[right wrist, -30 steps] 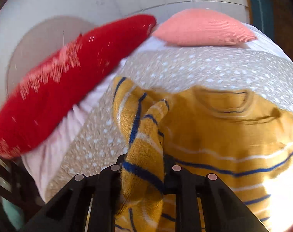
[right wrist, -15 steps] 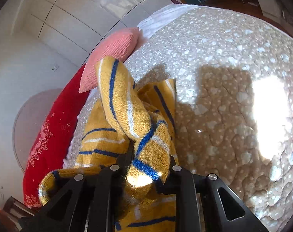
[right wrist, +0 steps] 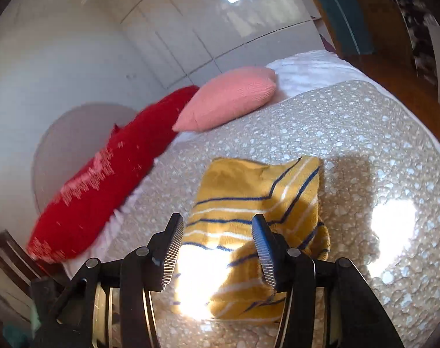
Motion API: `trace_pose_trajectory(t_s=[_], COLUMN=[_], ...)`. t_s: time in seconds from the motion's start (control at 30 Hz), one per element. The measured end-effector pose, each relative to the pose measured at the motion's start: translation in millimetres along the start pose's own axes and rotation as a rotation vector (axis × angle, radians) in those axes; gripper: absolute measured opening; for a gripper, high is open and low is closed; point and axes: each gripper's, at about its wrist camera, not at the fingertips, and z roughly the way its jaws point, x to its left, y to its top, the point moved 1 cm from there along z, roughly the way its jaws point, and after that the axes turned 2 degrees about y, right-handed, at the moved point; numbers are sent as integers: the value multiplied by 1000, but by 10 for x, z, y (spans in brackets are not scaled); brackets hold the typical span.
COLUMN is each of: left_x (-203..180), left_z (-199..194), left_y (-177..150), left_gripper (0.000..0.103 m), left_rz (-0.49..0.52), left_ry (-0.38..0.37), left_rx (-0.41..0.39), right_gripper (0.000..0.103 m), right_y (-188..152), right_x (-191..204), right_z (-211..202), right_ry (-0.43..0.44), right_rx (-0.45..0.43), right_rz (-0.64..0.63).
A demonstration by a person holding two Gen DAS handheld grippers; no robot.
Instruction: Fold small clothes
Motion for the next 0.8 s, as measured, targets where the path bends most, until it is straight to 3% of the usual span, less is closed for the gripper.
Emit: trace_pose_trajectory(t_s=[0.03, 0.1, 0.23, 0.27, 0.3, 0.37, 0.47, 0.53, 0.57, 0.6, 0.67, 0.73, 0.8], left_x=[-33, -104, -329, -401, -474, -584, -741, -842, -866, -889, -890, -857, -838], left_z=[2, 47, 314, 413, 526, 751, 1111, 1313, 1347, 1342, 1249, 1166, 1199], left_y=[38, 155, 418, 482, 544, 633, 698, 704, 701, 731, 789, 805, 738], left_gripper=[68, 75, 76, 77, 77, 78, 78, 69, 46, 35, 24, 23, 23], left_rz=[6, 15, 58, 73, 84, 93, 103, 124, 137, 149, 158, 159, 174], left_ry=[-8, -33, -101, -127, -151, -190, -244, -269, -241, -207, -189, -169, -131], left_rx=[-9, -29, -12, -1, 19, 65, 152, 219, 234, 240, 239, 239, 255], right_gripper=[55, 71, 70, 46, 15, 13, 13, 13, 12, 12, 11, 10, 10], right_y=[-54, -180, -467, -519, -564, -618, -619, -618, -620, -637, -659, -706, -805], right_x=[65, 63, -142, -192, -252, -416, -618, -727, -764, -797, -825, -835, -881], right_z=[35, 54, 144, 204, 265, 326, 190, 136, 126, 120, 92, 1, -44], right_ry=[-77, -183, -103, -64, -23, 54, 202, 273, 296, 316, 357, 384, 344], right_rx=[-7, -18, 53, 83, 125, 170, 128, 114, 114, 118, 126, 114, 112], right_rz=[-49, -95, -29, -17, 9, 111, 271, 357, 386, 413, 439, 432, 407])
